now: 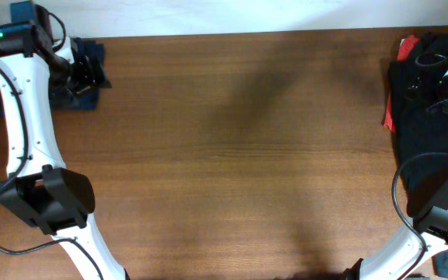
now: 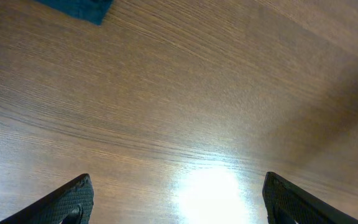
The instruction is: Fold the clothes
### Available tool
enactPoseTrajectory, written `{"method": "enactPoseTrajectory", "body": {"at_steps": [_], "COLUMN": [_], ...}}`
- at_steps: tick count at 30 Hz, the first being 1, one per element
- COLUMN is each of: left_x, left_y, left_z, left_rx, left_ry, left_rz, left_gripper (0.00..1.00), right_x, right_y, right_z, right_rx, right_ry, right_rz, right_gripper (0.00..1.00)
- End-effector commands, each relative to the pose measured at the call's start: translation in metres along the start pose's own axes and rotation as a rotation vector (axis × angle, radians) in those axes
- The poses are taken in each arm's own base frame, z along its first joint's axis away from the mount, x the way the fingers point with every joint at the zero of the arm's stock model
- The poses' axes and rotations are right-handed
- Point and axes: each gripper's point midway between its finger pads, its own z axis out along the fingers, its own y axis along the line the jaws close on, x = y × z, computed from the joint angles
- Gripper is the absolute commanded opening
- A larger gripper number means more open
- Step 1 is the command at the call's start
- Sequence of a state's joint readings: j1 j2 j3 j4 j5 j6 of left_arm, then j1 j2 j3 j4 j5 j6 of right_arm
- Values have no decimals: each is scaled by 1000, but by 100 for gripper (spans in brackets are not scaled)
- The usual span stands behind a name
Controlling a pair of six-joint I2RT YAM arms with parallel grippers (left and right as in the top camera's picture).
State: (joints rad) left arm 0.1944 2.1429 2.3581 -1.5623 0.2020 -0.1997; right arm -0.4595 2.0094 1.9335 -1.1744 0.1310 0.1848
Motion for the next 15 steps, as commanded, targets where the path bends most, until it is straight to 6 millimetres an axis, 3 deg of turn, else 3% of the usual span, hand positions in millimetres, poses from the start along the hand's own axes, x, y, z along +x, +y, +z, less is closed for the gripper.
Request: {"method": "enactPoseTrajectory", "body": {"at_steps": [1,6,7,9,15], "left_x": [20,65,72,89,92], "left_y": [-28,-71,-76,-86,-91], "left_z": [-64,-111,-116,-117,-116], "left_rx": [-1,-57,-86,-114,-109], "left_ry": [-129,-215,-227,-207,-204], "left_rz": [113,285,315,373,388], "left_gripper": [87,87,93,99,99], "right_x": [-4,-4,-4,-4,-4], "right_y": [-1,-1,-1,-1,-1], "right_z": [-5,-5,-5,-5,-5], "right_rx": [5,6,6,6,5], "right_ry": [-18,-18,-18,-18,-18], "right_rz": [9,9,9,9,9], "right_gripper": [99,99,99,99,99]}}
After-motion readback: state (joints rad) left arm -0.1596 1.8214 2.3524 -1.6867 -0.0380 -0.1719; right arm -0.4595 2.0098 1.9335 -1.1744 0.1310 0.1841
